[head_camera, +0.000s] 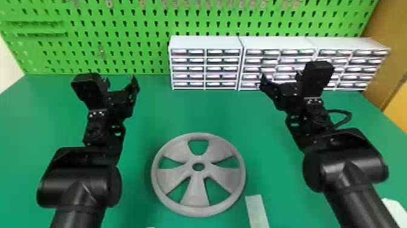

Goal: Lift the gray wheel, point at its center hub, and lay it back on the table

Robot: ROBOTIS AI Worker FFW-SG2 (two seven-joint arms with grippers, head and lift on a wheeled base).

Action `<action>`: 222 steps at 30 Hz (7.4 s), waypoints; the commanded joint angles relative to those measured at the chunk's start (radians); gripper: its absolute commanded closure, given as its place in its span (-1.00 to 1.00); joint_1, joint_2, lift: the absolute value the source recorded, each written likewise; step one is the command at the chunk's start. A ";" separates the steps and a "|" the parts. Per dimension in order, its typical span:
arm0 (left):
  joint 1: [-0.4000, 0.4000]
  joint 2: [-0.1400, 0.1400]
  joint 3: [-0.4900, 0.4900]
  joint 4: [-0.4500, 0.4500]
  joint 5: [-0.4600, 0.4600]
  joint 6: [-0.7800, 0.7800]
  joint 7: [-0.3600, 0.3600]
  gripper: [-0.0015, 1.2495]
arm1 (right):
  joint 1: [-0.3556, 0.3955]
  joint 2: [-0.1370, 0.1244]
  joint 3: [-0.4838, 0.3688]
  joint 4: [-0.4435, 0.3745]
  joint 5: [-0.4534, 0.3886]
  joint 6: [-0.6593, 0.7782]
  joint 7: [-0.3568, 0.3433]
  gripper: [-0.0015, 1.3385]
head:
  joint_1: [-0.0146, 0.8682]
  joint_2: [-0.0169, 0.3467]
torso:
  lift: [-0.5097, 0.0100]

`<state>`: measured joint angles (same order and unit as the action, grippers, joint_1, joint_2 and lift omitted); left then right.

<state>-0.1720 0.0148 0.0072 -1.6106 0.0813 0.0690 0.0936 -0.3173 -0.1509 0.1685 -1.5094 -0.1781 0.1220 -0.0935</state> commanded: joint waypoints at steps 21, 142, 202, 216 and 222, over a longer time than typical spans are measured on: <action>0.008 0.002 0.002 -0.002 0.000 0.000 0.000 -0.18 | -0.121 -0.010 0.057 -0.132 -0.101 0.582 -0.002 -0.64 | 0.60 -0.64 | 0.59; 0.011 0.112 -0.084 -0.101 -0.063 0.072 0.049 -0.18 | -0.511 -0.024 0.509 0.506 -0.524 1.121 0.000 -0.61 | 0.60 -0.64 | 0.59; 0.014 0.112 -0.085 -0.100 -0.063 0.072 0.054 -0.18 | -0.556 -0.015 0.477 0.505 -0.471 1.119 0.000 0.71 | 0.60 -0.64 | 0.59; 0.019 0.112 -0.082 -0.101 -0.061 0.072 0.054 -0.18 | -0.580 -0.004 0.408 0.463 -0.439 1.104 0.000 0.72 | 0.60 -0.64 | 0.59; 0.022 0.112 -0.078 -0.103 -0.055 0.072 0.054 -0.18 | -0.574 0.005 0.364 0.459 -0.419 1.035 0.003 0.72 | 0.60 -0.64 | 0.59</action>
<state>-0.1525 0.1273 -0.0736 -1.7116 0.0223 0.1412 0.1472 -0.8966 -0.1517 0.5605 -1.0462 -0.6103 1.2075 -0.0935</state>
